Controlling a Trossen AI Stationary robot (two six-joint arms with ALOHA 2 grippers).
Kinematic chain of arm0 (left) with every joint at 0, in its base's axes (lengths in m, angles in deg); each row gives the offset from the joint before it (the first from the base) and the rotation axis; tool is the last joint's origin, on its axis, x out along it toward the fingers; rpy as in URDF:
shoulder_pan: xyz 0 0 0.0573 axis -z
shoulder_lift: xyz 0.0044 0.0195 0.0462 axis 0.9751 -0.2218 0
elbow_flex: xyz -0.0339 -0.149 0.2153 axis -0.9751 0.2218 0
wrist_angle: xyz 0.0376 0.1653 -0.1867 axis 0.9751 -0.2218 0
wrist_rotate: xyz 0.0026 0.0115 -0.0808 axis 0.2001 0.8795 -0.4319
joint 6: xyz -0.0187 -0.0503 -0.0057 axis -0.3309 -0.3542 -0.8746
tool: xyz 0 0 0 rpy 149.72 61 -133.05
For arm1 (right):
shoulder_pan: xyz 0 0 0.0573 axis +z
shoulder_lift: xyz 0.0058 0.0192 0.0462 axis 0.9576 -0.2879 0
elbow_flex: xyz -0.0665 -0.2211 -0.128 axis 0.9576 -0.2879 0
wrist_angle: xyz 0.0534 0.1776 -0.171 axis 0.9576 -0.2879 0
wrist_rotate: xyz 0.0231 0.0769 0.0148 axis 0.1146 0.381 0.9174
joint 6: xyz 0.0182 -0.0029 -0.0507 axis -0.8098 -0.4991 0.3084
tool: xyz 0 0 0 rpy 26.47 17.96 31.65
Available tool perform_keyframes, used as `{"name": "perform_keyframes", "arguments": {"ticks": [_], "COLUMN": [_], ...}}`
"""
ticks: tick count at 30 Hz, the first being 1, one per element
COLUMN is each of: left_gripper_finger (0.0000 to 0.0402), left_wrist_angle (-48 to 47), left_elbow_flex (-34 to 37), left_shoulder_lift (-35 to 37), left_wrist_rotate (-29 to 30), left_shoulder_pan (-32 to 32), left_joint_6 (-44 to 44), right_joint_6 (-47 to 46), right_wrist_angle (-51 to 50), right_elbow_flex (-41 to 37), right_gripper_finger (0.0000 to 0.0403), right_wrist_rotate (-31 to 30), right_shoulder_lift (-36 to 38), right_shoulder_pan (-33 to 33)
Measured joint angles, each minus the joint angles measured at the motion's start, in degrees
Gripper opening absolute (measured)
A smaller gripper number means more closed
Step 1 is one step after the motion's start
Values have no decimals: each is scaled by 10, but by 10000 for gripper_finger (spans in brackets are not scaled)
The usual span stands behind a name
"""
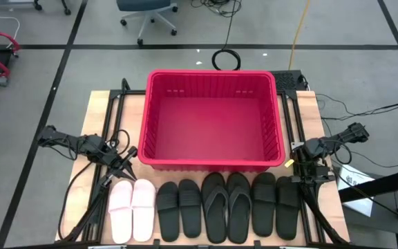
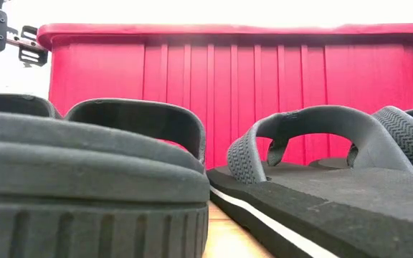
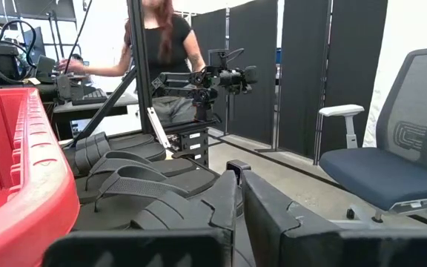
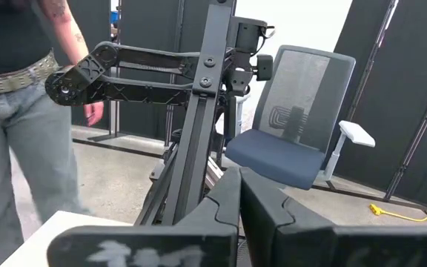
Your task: Pick and place slides into bin
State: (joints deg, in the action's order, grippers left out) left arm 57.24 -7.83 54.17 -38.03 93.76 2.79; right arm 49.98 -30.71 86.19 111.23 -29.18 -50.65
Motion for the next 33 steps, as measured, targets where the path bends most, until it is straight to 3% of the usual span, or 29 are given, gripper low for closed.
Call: {"name": "perform_keyframes", "arguments": {"ticks": [13,25,33], "left_gripper_finger": [2,28,19], "left_wrist_angle": [0,0,0], "left_elbow_flex": [0,0,0], "left_shoulder_lift": [0,0,0], "left_wrist_rotate": [0,0,0], "left_shoulder_pan": [0,0,0], "left_joint_6": [0,0,0], "right_joint_6": [0,0,14], "right_wrist_angle": [0,0,0], "right_elbow_flex": [0,0,0], "right_gripper_finger": [0,0,0], "right_wrist_rotate": [0,0,0], "right_shoulder_lift": [0,0,0], "right_shoulder_pan": [0,0,0]}}
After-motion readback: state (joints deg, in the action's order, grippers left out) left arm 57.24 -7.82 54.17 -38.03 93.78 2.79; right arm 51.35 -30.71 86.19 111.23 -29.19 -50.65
